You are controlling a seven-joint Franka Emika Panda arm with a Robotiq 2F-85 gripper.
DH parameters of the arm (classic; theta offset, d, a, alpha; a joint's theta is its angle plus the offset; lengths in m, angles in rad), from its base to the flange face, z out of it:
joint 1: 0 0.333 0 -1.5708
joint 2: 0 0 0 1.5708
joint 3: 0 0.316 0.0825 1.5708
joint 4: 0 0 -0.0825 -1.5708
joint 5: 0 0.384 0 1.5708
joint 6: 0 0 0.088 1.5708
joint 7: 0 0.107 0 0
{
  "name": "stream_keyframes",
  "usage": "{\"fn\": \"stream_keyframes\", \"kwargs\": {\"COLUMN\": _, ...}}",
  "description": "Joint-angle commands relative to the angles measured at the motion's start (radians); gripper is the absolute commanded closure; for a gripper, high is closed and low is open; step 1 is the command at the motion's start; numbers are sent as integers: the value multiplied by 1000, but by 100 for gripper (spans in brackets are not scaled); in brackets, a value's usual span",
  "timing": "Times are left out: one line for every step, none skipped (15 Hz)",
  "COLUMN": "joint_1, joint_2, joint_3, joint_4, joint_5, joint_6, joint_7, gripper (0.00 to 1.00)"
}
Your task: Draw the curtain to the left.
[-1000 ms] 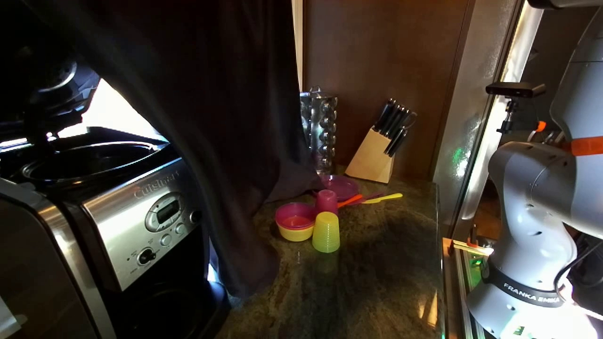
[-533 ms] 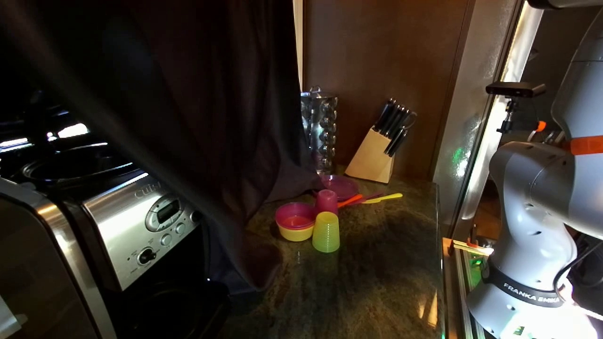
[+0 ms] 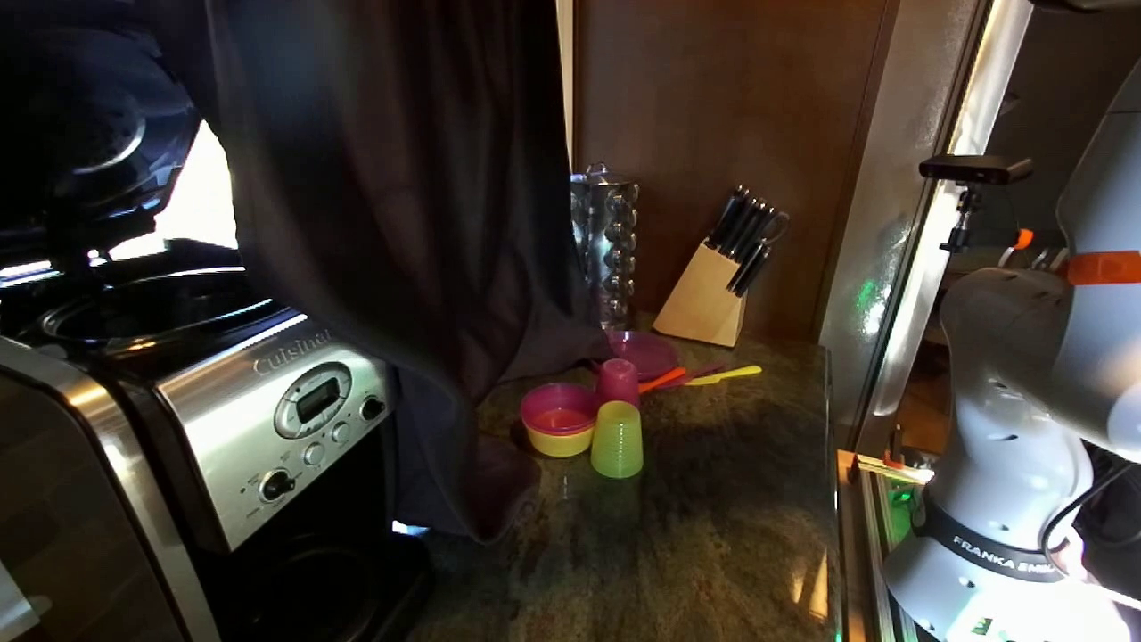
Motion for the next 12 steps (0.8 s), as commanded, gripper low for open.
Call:
{"fn": "stream_keyframes", "kwargs": {"joint_1": -85, "joint_2": -65, "joint_3": 40, "joint_4": -26, "joint_5": -151, "joint_6": -135, "joint_7": 95, "gripper": 100}}
{"fn": "stream_keyframes", "kwargs": {"joint_1": -101, "joint_2": -70, "joint_3": 46, "joint_4": -20, "joint_5": -187, "joint_6": -159, "joint_7": 109, "gripper": 100}}
{"fn": "stream_keyframes", "kwargs": {"joint_1": -117, "joint_2": -69, "joint_3": 51, "joint_4": -11, "joint_5": -218, "joint_6": -171, "joint_7": 119, "gripper": 100}}
{"fn": "stream_keyframes", "kwargs": {"joint_1": -133, "joint_2": -68, "joint_3": 56, "joint_4": -8, "joint_5": -255, "joint_6": -172, "joint_7": 128, "gripper": 100}}
{"fn": "stream_keyframes", "kwargs": {"joint_1": -153, "joint_2": -65, "joint_3": 64, "joint_4": -9, "joint_5": -300, "joint_6": -153, "joint_7": 153, "gripper": 100}}
{"fn": "stream_keyframes", "kwargs": {"joint_1": -168, "joint_2": -52, "joint_3": 68, "joint_4": -11, "joint_5": -341, "joint_6": -110, "joint_7": 167, "gripper": 100}}
{"fn": "stream_keyframes", "kwargs": {"joint_1": -180, "joint_2": -43, "joint_3": 73, "joint_4": -11, "joint_5": -374, "joint_6": -100, "joint_7": 186, "gripper": 100}}
{"fn": "stream_keyframes", "kwargs": {"joint_1": -191, "joint_2": -24, "joint_3": 75, "joint_4": -12, "joint_5": -411, "joint_6": -60, "joint_7": 199, "gripper": 100}}
{"fn": "stream_keyframes", "kwargs": {"joint_1": -203, "joint_2": -10, "joint_3": 74, "joint_4": -13, "joint_5": -458, "joint_6": -22, "joint_7": 194, "gripper": 100}}
{"fn": "stream_keyframes", "kwargs": {"joint_1": -215, "joint_2": 9, "joint_3": 74, "joint_4": -5, "joint_5": -504, "joint_6": 6, "joint_7": 206, "gripper": 100}}
{"fn": "stream_keyframes", "kwargs": {"joint_1": -229, "joint_2": 24, "joint_3": 74, "joint_4": 2, "joint_5": -561, "joint_6": 37, "joint_7": 234, "gripper": 100}}
{"fn": "stream_keyframes", "kwargs": {"joint_1": -236, "joint_2": 46, "joint_3": 69, "joint_4": 14, "joint_5": -615, "joint_6": 72, "joint_7": 237, "gripper": 100}}
